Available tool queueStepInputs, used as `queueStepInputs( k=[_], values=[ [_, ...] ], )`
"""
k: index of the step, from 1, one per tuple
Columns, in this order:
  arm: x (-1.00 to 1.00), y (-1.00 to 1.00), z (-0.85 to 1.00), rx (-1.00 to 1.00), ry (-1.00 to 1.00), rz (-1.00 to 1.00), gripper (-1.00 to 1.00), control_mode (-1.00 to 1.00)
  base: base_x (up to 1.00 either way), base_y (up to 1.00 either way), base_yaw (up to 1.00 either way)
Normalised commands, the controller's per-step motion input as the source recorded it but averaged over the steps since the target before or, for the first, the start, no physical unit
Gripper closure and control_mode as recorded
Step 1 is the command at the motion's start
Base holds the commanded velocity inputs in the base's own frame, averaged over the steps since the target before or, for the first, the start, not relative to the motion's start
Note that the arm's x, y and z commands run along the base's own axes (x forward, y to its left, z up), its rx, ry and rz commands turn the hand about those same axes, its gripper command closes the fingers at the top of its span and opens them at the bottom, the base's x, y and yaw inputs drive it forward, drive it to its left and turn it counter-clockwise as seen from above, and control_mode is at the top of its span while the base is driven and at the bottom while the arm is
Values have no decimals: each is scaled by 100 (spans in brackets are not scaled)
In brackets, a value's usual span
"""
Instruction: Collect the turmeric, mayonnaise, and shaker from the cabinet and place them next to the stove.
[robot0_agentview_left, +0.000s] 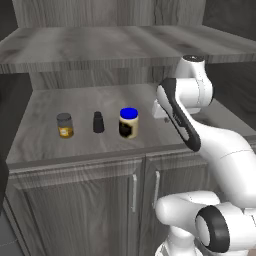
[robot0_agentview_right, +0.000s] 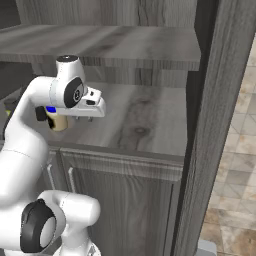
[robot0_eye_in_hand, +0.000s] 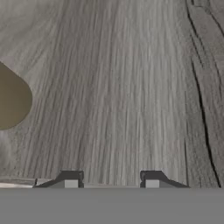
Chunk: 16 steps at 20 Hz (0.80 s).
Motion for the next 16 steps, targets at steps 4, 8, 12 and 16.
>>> queueStepInputs(
  k=[4,8,12,16],
  values=[
    [-24,0,0,0,-2,0,-100,-100,0,0,0],
    [-62,14,-22,-2,-7,6,-100,-100,0,0,0],
    [-50,52,-32,0,-8,21,-100,-100,0,0,0],
    [-5,50,-5,3,-5,25,-100,-100,0,0,0]
  ],
)
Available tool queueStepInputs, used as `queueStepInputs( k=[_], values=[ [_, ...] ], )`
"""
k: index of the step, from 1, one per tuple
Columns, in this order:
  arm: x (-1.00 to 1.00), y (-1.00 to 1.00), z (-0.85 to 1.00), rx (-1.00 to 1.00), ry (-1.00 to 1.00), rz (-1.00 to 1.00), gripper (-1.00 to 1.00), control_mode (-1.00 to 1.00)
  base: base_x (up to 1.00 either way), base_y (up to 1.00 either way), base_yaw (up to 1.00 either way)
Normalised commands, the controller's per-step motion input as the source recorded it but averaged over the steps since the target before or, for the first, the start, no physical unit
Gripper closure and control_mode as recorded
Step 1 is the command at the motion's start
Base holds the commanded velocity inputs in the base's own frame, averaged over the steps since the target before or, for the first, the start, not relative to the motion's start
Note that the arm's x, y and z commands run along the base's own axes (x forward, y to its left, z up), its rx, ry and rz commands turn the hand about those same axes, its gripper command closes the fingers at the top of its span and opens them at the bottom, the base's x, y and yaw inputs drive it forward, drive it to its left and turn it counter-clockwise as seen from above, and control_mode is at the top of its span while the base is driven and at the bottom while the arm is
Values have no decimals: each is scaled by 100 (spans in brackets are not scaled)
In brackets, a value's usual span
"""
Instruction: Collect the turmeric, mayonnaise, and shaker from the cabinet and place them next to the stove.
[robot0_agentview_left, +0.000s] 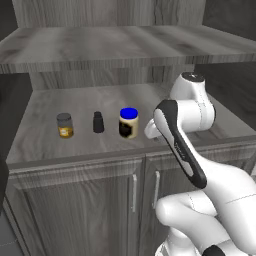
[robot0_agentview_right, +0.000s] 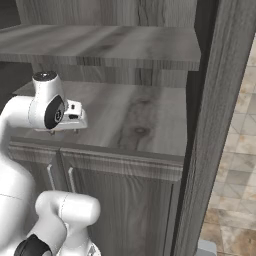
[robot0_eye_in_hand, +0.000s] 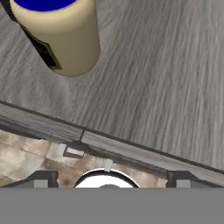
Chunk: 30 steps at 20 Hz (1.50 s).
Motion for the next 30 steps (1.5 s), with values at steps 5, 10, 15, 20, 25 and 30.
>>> queueStepInputs(
  k=[5,10,15,20,25,30],
  values=[
    [6,20,17,11,-7,21,-100,-100,0,0,0],
    [7,4,41,12,-11,13,-100,-100,0,0,0],
    [0,21,28,10,-9,7,-100,-100,0,0,0],
    [0,24,5,11,-13,1,-100,-100,0,0,0],
    [0,14,0,10,-18,0,-100,-100,0,0,0],
    [0,18,-3,6,-24,-1,-100,-100,0,0,0]
  ],
)
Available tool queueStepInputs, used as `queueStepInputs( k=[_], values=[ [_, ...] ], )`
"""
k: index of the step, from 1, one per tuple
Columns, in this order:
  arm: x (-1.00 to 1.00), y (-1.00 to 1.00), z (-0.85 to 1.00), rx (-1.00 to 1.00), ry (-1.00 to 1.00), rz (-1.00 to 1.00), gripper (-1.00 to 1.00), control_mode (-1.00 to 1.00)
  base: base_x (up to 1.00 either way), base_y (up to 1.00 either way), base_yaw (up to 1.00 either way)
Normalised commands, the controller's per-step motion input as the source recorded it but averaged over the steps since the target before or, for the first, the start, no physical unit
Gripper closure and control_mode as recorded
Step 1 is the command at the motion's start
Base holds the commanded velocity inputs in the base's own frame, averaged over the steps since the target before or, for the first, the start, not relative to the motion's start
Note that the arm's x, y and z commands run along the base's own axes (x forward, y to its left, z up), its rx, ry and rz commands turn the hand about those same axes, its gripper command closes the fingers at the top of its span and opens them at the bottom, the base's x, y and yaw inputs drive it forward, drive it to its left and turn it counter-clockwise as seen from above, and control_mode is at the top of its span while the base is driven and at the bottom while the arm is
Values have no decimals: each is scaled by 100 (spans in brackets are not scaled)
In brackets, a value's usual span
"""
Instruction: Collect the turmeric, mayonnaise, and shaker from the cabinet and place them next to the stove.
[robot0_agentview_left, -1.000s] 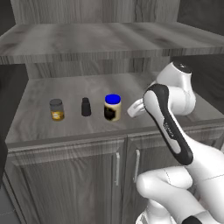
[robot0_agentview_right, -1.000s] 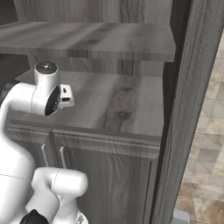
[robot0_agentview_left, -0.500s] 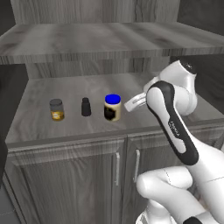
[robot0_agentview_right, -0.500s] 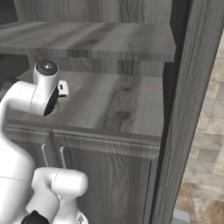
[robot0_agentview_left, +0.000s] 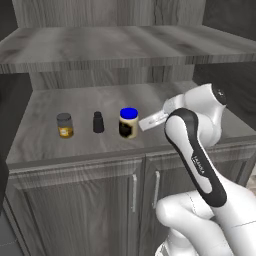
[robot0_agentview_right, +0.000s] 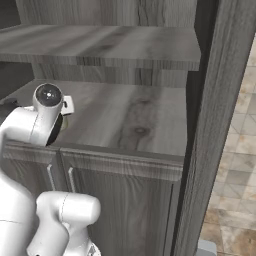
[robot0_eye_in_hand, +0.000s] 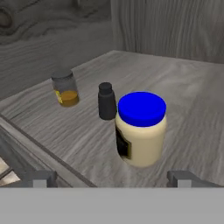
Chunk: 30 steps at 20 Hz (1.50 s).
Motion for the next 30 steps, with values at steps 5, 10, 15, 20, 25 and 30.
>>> queueStepInputs(
  k=[5,10,15,20,25,30],
  values=[
    [0,20,-7,0,-6,0,-100,-100,0,0,0],
    [3,8,-7,0,0,0,-100,-100,0,0,0],
    [0,-1,-5,4,-1,0,-100,-100,0,0,0],
    [6,-3,-4,8,-4,0,-100,-100,0,0,0],
    [17,-1,0,6,-3,-1,-100,-100,0,0,0],
    [16,-9,0,7,0,-2,-100,-100,0,0,0]
  ],
)
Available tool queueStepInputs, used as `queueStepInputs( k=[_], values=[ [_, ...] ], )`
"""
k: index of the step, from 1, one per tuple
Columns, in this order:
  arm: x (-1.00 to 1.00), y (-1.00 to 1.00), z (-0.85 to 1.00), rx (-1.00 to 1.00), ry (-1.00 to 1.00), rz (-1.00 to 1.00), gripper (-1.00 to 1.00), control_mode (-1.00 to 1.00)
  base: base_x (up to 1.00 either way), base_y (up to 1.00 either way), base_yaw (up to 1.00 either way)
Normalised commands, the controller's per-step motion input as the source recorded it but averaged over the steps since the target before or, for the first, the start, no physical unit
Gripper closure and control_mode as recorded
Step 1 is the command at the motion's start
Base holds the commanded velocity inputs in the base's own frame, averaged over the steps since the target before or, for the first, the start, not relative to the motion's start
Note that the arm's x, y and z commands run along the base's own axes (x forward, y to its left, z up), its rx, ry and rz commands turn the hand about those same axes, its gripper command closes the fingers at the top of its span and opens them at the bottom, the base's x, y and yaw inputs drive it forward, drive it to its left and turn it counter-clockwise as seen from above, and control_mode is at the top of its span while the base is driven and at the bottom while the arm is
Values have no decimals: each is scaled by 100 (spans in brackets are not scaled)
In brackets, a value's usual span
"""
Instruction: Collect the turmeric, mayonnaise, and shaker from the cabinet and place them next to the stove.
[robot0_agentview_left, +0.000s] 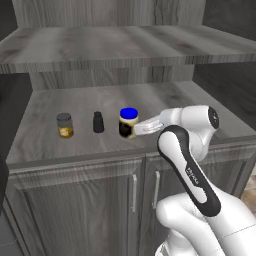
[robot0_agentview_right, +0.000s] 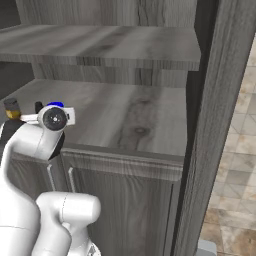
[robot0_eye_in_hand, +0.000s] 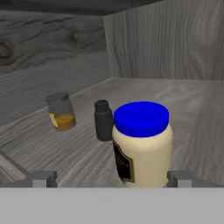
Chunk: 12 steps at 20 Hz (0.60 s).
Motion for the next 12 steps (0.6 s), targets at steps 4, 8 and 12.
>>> queueStepInputs(
  k=[4,8,12],
  values=[
    [16,-5,3,3,0,-4,-100,-100,0,0,0],
    [16,-8,2,1,0,-1,-100,-100,0,0,0],
    [8,-10,0,1,0,0,-100,-100,0,0,0]
  ],
)
